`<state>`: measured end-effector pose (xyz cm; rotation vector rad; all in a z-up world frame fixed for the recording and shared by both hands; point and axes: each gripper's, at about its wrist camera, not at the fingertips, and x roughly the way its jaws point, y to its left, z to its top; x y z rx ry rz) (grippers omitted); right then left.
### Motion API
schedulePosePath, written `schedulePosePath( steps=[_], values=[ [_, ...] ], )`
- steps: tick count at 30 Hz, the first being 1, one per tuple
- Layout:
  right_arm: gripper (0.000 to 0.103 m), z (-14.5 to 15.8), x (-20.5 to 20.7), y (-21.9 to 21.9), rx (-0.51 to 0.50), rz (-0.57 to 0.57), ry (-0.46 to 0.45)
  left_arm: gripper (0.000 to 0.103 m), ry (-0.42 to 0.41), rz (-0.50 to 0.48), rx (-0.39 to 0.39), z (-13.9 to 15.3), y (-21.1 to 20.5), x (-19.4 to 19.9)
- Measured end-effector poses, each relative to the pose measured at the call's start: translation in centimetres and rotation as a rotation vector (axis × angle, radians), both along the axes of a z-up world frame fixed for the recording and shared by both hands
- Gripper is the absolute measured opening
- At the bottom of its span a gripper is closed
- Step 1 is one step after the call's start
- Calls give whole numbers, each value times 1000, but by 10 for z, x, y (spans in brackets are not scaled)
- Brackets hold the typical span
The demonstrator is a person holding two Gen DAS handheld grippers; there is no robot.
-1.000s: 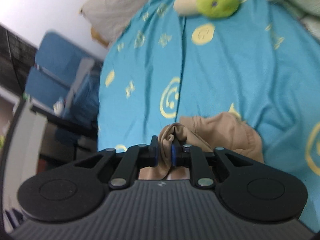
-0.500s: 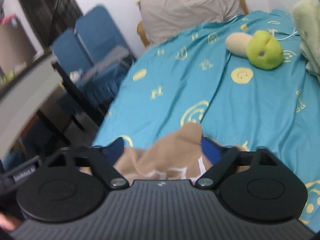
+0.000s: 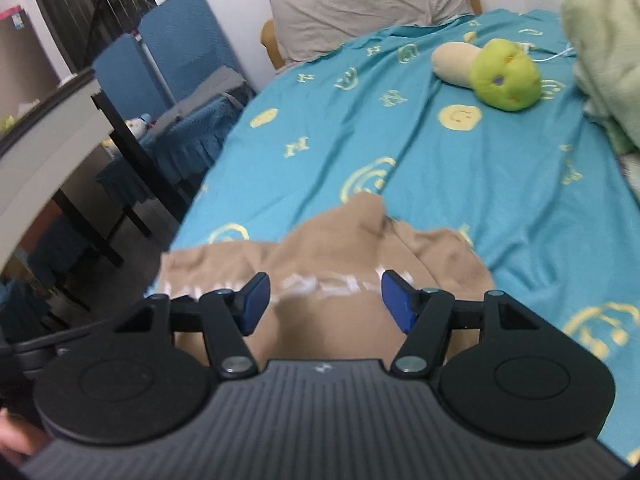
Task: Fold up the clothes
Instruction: 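Open both grippers and release the shirt with printed text facing up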
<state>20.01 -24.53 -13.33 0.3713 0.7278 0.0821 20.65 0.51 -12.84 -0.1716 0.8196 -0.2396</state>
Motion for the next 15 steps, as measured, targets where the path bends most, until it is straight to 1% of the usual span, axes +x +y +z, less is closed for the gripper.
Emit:
schedulePosePath(
  steps=[2, 4, 6, 12, 13, 15],
  values=[
    [63, -9, 0, 1, -14, 2, 41, 92, 22, 11, 5, -1, 2, -10],
    [63, -16, 1, 2, -21, 11, 63, 92, 40, 20, -10, 1, 5, -16],
    [63, -20, 2, 2, -21, 13, 68, 92, 52, 31, -58, 6, 11, -28],
    [63, -21, 0, -7, 43, -4, 74, 95, 87, 64, -202, 21, 27, -62],
    [63, -22, 0, -8, 49, -7, 75, 96, 100, 69, -238, 21, 29, -67],
    [63, -22, -1, -9, 62, -12, 77, 96, 164, 87, -347, 12, 34, -67]
  ],
)
